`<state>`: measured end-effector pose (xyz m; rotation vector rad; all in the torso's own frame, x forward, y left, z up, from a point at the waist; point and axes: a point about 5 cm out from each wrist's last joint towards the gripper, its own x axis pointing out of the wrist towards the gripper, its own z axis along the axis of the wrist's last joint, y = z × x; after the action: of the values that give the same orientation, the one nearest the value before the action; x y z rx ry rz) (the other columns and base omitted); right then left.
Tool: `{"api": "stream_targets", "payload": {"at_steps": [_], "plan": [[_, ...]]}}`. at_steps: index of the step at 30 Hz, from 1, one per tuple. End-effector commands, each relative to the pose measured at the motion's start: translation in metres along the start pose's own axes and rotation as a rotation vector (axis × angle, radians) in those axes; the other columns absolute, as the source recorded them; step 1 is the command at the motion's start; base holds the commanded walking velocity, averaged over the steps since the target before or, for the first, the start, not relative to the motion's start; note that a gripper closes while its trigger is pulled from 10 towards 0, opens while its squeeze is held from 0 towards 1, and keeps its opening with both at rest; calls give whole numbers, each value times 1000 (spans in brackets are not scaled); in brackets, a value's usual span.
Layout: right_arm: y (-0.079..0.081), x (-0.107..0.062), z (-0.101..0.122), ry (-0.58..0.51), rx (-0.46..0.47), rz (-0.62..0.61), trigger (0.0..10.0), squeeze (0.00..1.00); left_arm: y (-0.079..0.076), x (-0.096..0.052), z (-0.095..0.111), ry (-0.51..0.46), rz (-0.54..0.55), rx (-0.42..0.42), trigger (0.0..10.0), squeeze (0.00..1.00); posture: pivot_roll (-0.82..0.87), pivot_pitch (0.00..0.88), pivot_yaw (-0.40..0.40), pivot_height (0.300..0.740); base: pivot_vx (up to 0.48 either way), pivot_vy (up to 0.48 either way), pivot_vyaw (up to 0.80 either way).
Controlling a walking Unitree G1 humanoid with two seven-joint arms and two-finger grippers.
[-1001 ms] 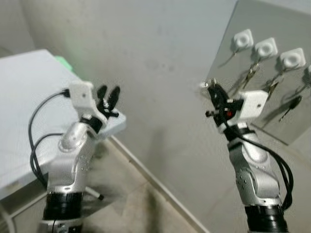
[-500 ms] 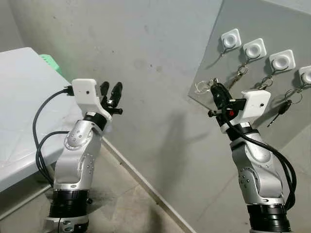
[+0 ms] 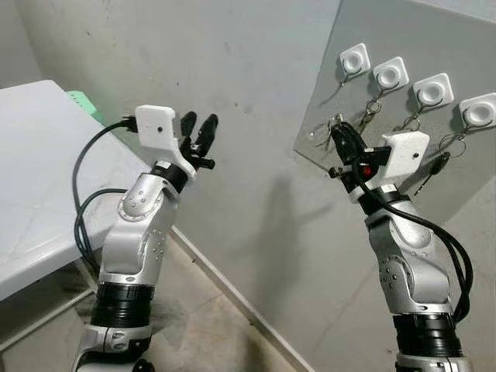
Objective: Hang keys on a hook
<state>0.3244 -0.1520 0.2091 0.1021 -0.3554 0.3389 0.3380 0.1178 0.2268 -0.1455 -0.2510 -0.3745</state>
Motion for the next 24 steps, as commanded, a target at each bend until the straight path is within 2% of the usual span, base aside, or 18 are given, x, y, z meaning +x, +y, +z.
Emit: {"api": "stream_targets", "payload": {"at_steps": [1,6,8,14,19,24], "plan": [[-1,7,5,-14,-13,21,10000,0,-7,5,3,-10,-32,8,10000,0,145,0,-100,740,0,0,0],[3,15,7,-20,-8,54,10000,0,-11,6,3,-15,-43,1,10000,0,147,0,-106,740,0,0,0],[8,27,9,-27,-3,84,10000,0,-14,6,4,-19,-52,-3,10000,0,149,0,-110,740,0,0,0],[11,38,13,-42,-1,92,10000,0,-15,6,4,-22,-52,-3,10000,0,153,0,-121,740,0,0,0],[13,56,22,-80,-4,64,10000,0,-16,5,4,-25,-47,-10,10000,0,158,0,-132,740,0,0,0],[13,65,28,-96,15,4,10000,0,-19,4,3,-23,-56,-13,10000,0,159,0,-136,740,0,0,0]]}}
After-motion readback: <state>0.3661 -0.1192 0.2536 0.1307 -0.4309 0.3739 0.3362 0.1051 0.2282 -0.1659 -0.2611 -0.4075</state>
